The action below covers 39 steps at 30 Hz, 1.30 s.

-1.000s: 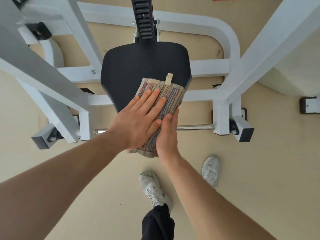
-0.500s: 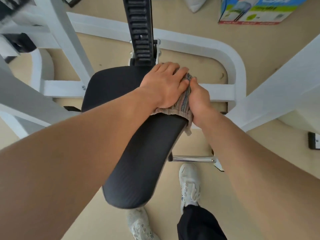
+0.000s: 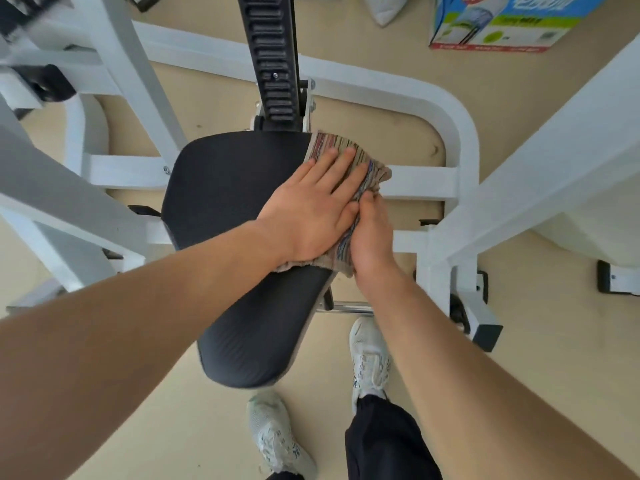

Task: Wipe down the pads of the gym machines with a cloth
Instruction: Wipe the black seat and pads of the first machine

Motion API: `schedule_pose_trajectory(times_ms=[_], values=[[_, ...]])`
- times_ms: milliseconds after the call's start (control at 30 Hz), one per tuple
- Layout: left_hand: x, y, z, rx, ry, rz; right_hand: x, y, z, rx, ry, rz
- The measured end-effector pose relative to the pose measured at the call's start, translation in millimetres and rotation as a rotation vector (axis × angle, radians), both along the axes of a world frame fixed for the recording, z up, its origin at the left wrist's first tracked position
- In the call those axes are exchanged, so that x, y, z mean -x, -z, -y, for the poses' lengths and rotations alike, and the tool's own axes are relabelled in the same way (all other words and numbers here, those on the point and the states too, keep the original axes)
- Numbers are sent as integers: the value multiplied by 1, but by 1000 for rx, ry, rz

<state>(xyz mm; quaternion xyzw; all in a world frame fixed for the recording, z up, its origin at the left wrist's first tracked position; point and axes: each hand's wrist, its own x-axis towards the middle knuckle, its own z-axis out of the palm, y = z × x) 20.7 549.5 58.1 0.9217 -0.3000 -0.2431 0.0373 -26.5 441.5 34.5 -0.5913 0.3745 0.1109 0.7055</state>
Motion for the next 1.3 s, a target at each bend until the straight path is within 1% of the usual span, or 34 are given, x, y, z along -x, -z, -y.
schedule_pose_trajectory(times_ms=[67,133,267,367,433,467,567,600,667,733,833,900,1000,1067,1133,1167,1233,1300], values=[[29,-13,-19,-15,42,-11,26,-10,-18,41,39,59],[55,-26,-39,-44,94,-16,53,-25,-41,43,109,78],[73,-39,-61,-92,169,-63,91,-37,-67,-71,112,65],[46,-31,-51,-47,143,-74,56,-18,-48,4,111,-7],[20,-19,-35,-22,103,-71,25,-6,-28,78,116,-17],[8,-13,-26,-11,79,-63,12,0,-17,97,84,-25],[-11,-1,-7,14,7,-46,-21,10,12,61,-83,-66],[-11,1,-5,20,-3,-44,-26,10,16,42,-90,-75],[-2,-3,-11,21,-7,-54,-24,9,10,90,-49,-60],[20,-11,-24,15,8,-51,-2,6,-11,156,38,-7],[65,-27,-54,19,26,-46,43,-10,-48,159,132,92],[95,-38,-77,13,38,-66,73,-20,-72,126,125,110],[136,-54,-110,6,47,-47,113,-36,-98,106,47,92],[158,-64,-125,7,48,-30,133,-50,-110,103,24,53],[173,-76,-128,47,-22,-49,150,-67,-120,92,-3,-21],[179,-82,-128,92,-75,-37,159,-77,-124,101,-37,-89],[186,-100,-123,159,-206,-30,174,-103,-128,170,-208,-277],[190,-127,-118,151,-347,-116,181,-133,-133,236,-372,-444]])
